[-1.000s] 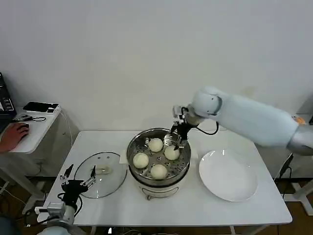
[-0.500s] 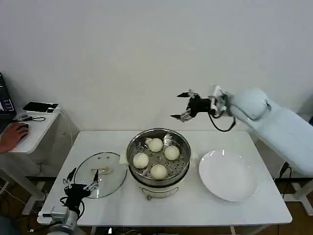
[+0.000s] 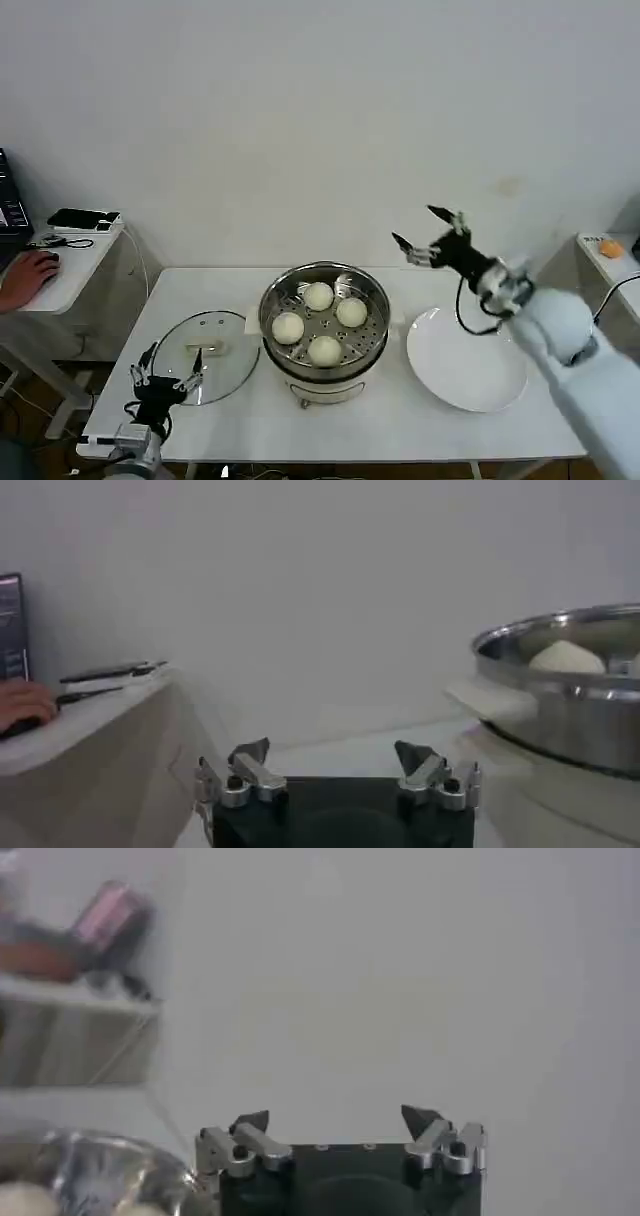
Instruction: Take steamed baozi put them in steamer then cover it.
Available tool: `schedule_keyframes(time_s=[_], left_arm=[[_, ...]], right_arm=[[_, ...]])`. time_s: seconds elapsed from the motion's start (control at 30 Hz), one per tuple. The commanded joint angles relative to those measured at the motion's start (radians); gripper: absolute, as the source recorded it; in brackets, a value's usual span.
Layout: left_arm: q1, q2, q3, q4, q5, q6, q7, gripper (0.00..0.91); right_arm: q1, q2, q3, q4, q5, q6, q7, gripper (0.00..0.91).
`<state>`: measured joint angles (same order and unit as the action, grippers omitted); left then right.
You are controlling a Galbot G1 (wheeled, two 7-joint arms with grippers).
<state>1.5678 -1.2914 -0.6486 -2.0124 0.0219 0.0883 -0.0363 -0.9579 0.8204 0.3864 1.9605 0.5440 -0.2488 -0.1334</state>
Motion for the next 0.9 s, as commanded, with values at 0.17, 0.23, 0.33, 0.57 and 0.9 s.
schedule_keyframes(time_s=[0.17,0.23,0.33,0.57,0.9], left_arm=[[-0.045,0.051,0.037,0.166,0.807,-0.144,-0.107,0.907],[-0.054,0.062,0.059,0.188,0.886,-0.141,-0.108,0.907],[-0.085,0.073,0.101,0.230,1.055,-0.103,-0.093,0.907],[-0.199,0.078,0.125,0.374,1.177,-0.088,-0.046,0.907],[-0.313,0.070,0.125,0.462,1.191,-0.061,0.003,0.907]], right_arm=[[-0.589,0.228,0.305,0.131,-0.083,0.077,0.171,0.907],[-0.586,0.237,0.306,0.134,-0.085,0.078,0.174,0.907],[-0.579,0.252,0.305,0.137,-0.098,0.080,0.176,0.907],[-0.584,0.267,0.330,0.145,-0.116,0.085,0.179,0.907],[-0.632,0.281,0.361,0.162,-0.129,0.105,0.174,0.907]])
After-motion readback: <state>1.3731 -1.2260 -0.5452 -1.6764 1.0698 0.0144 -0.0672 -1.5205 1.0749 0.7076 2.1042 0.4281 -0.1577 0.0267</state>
